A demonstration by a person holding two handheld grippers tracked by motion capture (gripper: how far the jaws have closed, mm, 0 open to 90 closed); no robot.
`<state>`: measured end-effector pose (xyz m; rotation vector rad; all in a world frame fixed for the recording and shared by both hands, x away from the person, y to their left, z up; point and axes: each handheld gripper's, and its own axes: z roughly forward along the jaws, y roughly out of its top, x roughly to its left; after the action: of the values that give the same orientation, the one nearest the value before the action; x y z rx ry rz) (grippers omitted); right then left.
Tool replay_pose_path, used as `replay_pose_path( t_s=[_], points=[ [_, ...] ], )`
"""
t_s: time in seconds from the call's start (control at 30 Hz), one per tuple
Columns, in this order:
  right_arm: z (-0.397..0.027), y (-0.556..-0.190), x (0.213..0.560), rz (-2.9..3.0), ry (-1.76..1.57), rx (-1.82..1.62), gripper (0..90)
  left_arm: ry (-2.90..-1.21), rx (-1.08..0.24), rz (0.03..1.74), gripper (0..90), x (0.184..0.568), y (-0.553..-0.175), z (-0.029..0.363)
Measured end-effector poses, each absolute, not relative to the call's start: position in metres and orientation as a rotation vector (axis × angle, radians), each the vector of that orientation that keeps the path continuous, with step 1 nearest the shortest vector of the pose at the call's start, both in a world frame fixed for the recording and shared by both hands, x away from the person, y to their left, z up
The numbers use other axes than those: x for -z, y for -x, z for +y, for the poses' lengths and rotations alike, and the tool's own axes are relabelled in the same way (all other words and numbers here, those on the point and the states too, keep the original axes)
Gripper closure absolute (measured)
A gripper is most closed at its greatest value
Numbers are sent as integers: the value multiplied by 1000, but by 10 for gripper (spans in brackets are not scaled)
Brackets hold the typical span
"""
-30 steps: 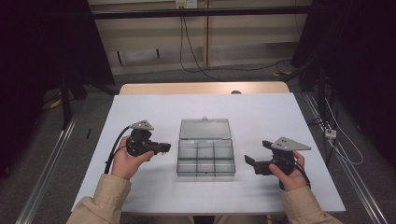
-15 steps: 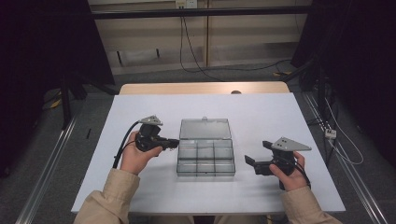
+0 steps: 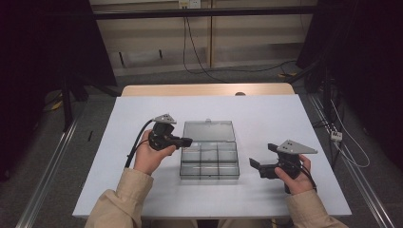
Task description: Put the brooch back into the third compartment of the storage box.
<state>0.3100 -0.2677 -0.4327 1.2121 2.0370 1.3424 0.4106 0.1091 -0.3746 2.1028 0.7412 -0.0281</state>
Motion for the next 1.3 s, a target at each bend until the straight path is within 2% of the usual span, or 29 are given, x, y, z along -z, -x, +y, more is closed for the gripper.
replay_pose_path(
  t_s=[1.3],
  points=[
    [-269,-310,433,2036,-1208,-1344,51,-2105,31,700,900,373,-423,58]
  ],
)
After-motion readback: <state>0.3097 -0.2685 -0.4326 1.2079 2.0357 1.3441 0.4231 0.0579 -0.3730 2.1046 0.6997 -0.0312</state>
